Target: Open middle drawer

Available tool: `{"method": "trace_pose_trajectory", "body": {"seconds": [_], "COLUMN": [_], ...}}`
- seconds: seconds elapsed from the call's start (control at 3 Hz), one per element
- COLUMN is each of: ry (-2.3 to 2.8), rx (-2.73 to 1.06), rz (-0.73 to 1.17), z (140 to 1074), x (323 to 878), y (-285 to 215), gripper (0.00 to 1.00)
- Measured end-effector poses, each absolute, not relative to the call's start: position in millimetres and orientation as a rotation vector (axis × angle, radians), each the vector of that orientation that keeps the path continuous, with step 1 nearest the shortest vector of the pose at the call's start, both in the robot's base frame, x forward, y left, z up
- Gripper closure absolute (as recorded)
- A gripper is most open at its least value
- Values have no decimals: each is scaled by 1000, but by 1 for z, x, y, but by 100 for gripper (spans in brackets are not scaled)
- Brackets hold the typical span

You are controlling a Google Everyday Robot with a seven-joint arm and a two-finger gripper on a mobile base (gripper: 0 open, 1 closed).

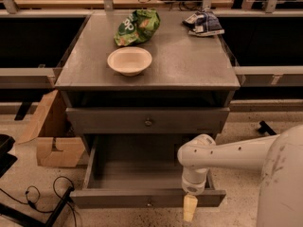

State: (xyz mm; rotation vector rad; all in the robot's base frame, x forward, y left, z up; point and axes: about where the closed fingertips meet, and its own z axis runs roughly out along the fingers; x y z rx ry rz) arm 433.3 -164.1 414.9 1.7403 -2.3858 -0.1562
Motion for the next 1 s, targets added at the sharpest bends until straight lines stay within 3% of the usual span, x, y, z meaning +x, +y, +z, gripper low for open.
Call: {"method": "trace_pose_trajectory", "body": {"seconds": [0.33, 1.0], "ry": [-2359, -2350], "rx": [1712, 1687], "rz": [-199, -230], "z": [407, 408], "x": [399, 385], "y": [-164, -163], "gripper": [16, 62]}}
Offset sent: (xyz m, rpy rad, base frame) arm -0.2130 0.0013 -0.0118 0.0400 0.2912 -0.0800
